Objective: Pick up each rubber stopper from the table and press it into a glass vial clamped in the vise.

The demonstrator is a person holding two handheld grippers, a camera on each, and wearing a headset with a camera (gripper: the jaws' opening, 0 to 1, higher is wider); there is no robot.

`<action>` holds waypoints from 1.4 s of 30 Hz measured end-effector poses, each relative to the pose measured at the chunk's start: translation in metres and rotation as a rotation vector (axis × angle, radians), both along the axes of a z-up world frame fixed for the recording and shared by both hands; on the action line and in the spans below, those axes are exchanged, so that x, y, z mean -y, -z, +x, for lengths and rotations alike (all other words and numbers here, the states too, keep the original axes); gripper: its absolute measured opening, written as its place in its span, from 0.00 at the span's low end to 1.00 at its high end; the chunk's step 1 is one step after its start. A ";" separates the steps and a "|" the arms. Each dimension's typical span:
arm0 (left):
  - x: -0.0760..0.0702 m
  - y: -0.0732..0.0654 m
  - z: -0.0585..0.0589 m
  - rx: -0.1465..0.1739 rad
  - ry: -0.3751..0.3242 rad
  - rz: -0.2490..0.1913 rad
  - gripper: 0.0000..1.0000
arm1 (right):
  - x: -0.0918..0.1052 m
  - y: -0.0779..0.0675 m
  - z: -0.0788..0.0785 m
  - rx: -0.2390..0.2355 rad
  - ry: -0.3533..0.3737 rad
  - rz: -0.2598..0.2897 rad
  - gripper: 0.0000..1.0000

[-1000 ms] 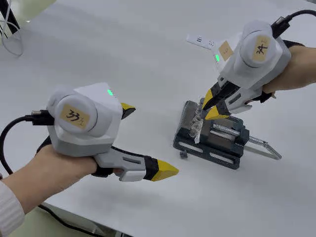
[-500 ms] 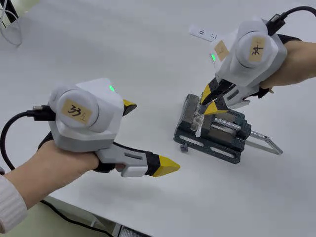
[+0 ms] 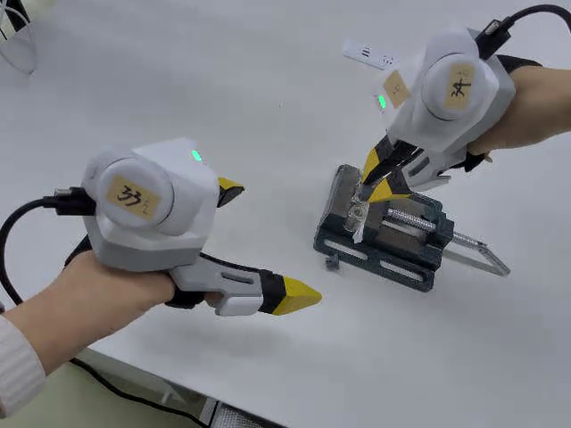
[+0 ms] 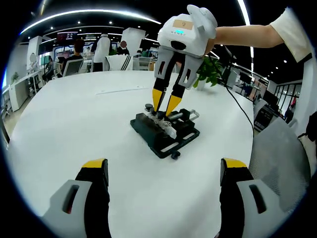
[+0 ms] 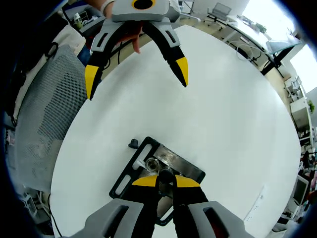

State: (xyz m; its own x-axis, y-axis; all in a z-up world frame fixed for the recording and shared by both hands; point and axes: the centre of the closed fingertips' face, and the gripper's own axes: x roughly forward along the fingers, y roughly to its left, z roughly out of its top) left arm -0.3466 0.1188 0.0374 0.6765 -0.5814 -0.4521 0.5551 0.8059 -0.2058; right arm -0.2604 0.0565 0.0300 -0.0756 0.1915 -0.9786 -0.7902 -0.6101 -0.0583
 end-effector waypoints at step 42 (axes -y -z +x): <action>0.008 0.002 0.004 0.004 0.005 -0.019 0.92 | -0.002 0.001 -0.004 -0.017 0.254 -0.046 0.03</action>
